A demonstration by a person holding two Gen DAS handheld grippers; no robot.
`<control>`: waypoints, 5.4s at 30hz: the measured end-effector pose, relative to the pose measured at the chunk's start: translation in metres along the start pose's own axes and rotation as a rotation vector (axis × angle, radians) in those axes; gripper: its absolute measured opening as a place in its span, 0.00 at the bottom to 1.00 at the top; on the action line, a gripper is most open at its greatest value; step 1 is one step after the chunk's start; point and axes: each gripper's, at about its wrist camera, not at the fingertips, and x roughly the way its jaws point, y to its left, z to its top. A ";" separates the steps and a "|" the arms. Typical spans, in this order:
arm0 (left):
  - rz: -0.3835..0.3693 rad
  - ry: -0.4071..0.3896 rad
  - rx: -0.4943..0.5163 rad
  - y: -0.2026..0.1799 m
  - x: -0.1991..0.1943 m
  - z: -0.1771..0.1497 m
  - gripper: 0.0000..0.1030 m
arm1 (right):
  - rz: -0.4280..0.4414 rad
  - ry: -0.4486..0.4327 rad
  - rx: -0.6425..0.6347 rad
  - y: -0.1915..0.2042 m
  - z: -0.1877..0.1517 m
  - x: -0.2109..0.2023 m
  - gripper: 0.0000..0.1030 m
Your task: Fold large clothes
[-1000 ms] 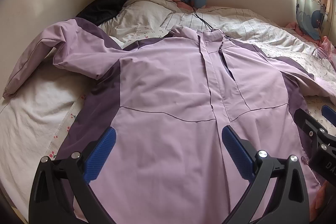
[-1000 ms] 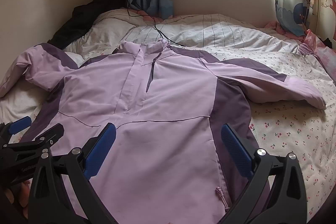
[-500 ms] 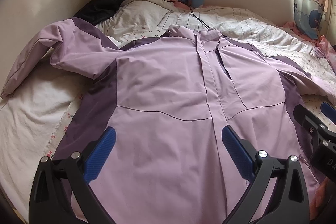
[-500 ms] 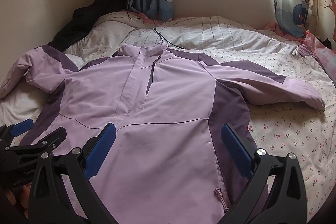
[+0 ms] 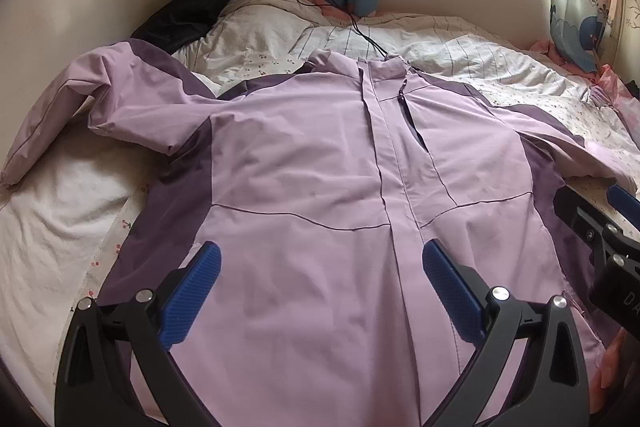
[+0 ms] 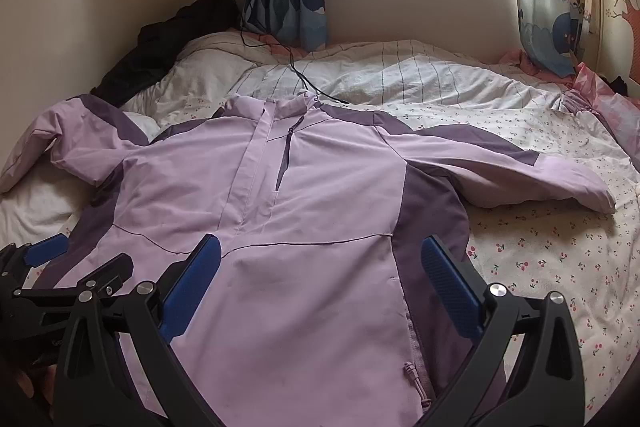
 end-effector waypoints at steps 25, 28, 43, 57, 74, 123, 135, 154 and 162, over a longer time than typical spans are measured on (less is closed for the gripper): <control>-0.042 -0.014 0.021 -0.008 -0.006 0.000 0.94 | -0.003 -0.012 0.004 -0.002 0.000 -0.002 0.94; -0.042 -0.013 0.020 -0.009 -0.006 0.000 0.94 | -0.001 -0.011 0.005 -0.003 0.000 -0.002 0.94; -0.031 -0.003 0.014 -0.007 -0.003 0.001 0.94 | -0.001 -0.006 0.004 -0.002 -0.001 0.000 0.94; -0.022 0.014 -0.003 -0.002 0.002 0.001 0.94 | 0.001 0.009 0.003 -0.002 -0.005 0.006 0.94; -0.022 0.015 -0.002 -0.002 0.002 0.001 0.94 | 0.002 0.009 0.004 -0.002 -0.005 0.006 0.94; -0.026 0.091 -0.036 -0.019 0.036 0.010 0.94 | 0.141 -0.033 1.125 -0.517 -0.037 0.117 0.58; -0.019 0.087 -0.034 -0.013 0.026 0.010 0.94 | 0.146 -0.171 1.010 -0.521 -0.004 0.070 0.13; 0.019 0.057 -0.099 0.048 -0.006 0.008 0.94 | 0.254 -0.326 0.519 -0.251 0.242 -0.008 0.13; 0.036 0.039 -0.226 0.108 -0.021 0.008 0.94 | 0.301 -0.265 0.346 -0.101 0.271 0.017 0.13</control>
